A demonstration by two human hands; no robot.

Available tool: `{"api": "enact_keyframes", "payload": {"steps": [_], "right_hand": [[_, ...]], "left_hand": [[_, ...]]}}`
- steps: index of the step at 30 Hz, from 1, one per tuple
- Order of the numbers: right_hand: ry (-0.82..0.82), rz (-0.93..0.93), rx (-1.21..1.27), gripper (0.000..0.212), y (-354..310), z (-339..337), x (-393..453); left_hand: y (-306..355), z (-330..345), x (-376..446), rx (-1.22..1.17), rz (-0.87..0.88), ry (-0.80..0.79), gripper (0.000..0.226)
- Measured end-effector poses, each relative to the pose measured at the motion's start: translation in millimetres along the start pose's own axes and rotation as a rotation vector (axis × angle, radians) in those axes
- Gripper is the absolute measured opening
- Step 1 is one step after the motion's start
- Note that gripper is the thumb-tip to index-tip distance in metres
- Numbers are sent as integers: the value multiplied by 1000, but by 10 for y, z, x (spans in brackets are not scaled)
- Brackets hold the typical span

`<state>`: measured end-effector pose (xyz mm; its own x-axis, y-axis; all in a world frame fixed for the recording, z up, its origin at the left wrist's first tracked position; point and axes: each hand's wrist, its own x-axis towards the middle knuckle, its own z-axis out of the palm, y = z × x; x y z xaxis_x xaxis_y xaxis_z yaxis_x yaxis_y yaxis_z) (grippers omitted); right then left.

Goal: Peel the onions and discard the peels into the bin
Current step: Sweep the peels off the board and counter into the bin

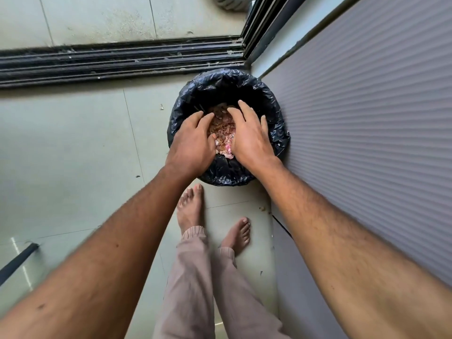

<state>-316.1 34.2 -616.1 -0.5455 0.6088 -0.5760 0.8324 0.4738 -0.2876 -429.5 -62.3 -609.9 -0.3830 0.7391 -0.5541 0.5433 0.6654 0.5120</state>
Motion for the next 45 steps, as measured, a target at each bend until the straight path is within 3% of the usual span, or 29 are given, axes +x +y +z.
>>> {"api": "enact_keyframes", "payload": {"steps": [3,6,10,16,19,20,25,28,34,39,45], "right_hand": [[148,-25,-39,29,-69,-48,-39],[188,29,-71,21,-104,-69,-103],[109,68,-9,56,-162,-110,-227],[98,113,144,20,-218,-328,-336],[-75,132,182,83,-215,-345,-403],[-83,124,174,93,-225,-349,-440],[-13,114,176,81,-341,-578,-786],[56,85,154,74,-487,-881,-1042],[370,7,253,47,-995,-2079,-1674],[541,-54,369,37,-1411,-3287,-2446],[691,-127,495,29,-1637,-4275,-3409]], "left_hand": [[30,-60,-31,88,48,6,57],[37,-112,-99,131,44,2,56],[42,-201,-216,160,43,11,56],[115,-353,-355,182,41,19,55],[152,-398,-413,196,61,24,55],[167,-406,-448,209,72,20,55],[385,-679,-770,285,100,31,56],[580,-1023,-953,290,125,89,54],[1290,-2018,-1586,217,181,172,45],[2135,-2949,-2213,153,252,246,42],[2970,-3710,-2963,87,336,366,35]]}}
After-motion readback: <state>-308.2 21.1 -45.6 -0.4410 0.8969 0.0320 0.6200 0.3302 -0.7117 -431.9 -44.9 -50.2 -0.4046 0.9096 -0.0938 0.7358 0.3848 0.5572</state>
